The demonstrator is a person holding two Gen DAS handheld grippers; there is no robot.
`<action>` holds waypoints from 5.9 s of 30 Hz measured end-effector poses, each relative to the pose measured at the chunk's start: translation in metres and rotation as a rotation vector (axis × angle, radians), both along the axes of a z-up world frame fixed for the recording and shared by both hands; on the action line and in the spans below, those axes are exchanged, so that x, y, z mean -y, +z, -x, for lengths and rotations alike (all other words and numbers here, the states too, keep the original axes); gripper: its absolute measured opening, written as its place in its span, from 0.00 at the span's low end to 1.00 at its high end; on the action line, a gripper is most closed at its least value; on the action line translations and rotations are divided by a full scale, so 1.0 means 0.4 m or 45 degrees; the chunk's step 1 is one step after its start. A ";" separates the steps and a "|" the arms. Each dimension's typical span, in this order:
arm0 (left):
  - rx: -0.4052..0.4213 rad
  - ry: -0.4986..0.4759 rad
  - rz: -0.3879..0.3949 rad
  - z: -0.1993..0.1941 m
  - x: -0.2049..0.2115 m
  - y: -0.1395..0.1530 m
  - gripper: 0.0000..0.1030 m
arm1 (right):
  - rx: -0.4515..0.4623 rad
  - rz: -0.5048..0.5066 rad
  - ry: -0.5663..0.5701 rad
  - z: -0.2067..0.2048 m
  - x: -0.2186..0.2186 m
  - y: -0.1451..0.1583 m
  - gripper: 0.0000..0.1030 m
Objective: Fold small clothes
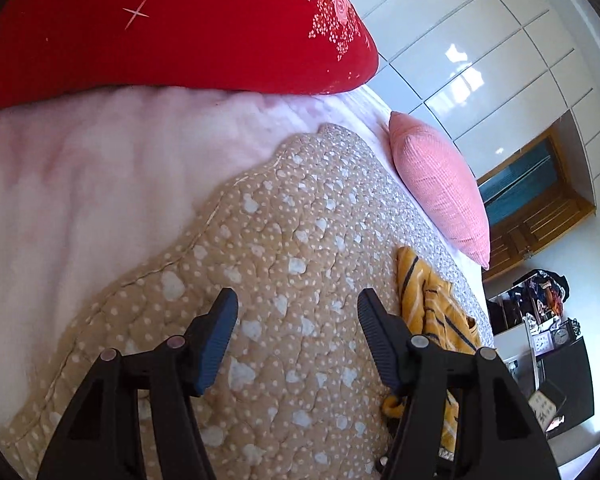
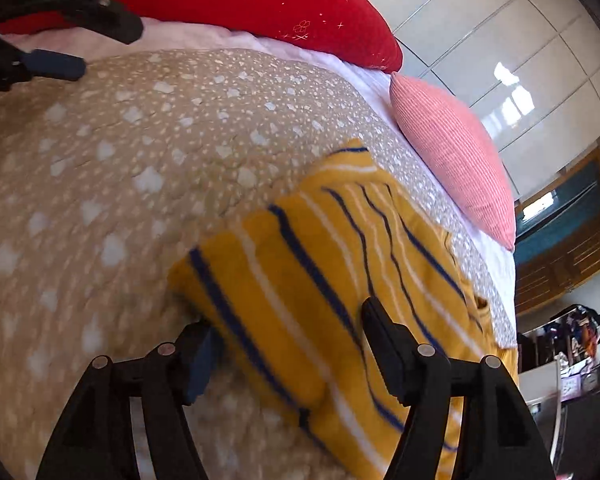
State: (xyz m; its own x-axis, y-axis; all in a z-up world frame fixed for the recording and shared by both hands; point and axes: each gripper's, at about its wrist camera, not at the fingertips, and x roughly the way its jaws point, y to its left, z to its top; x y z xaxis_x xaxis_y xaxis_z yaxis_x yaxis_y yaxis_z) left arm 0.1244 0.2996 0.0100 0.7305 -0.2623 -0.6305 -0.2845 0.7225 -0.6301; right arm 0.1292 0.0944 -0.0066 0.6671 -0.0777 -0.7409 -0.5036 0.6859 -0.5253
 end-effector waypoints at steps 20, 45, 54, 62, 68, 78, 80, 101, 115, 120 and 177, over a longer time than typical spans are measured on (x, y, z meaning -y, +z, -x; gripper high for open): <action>-0.025 -0.171 -0.185 -0.008 0.165 0.009 0.60 | -0.008 -1.325 -1.048 -0.116 0.832 0.257 0.10; -0.095 -0.929 -0.583 -0.080 0.992 0.099 0.68 | -0.205 -1.687 -1.059 0.232 1.103 0.066 0.07; 0.006 -0.947 -0.565 -0.094 0.951 0.164 0.72 | -0.092 -1.689 -0.990 0.252 1.178 0.101 0.71; -0.124 -1.051 -0.238 -0.261 0.976 0.060 0.91 | -0.177 -1.586 -0.958 0.009 1.195 0.080 0.84; -0.149 -1.167 -0.161 -0.241 1.046 0.024 0.63 | -0.402 -1.658 -0.889 -0.113 1.120 0.004 0.48; -0.146 -1.003 -0.488 -0.254 0.938 0.137 0.61 | -0.297 -1.649 -0.701 -0.141 1.001 0.121 0.49; -0.247 -0.978 -0.547 -0.236 0.917 0.062 0.65 | -0.261 -1.389 -0.855 -0.158 0.977 0.079 0.51; 0.149 -0.517 -0.742 0.201 0.647 0.246 0.74 | -0.219 -1.201 -0.818 0.077 0.847 0.086 0.43; 0.201 -0.260 -0.720 0.311 0.517 0.292 0.79 | -0.271 -1.065 -0.621 -0.005 0.547 0.106 0.40; 0.247 -0.204 -0.779 0.338 0.523 0.320 0.80 | -0.189 -0.938 -0.542 0.108 0.504 0.108 0.40; -0.007 -0.530 -0.832 0.423 0.779 0.221 1.00 | 0.096 -0.794 -0.854 0.426 0.705 0.188 0.71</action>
State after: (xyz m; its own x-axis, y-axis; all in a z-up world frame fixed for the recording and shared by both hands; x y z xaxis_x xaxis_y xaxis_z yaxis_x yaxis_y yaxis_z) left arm -0.0448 -0.0118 0.0983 0.6497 -0.0886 -0.7550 0.0905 0.9951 -0.0389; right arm -0.0411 -0.1877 0.0685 0.6745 -0.0671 -0.7352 0.1231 0.9921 0.0224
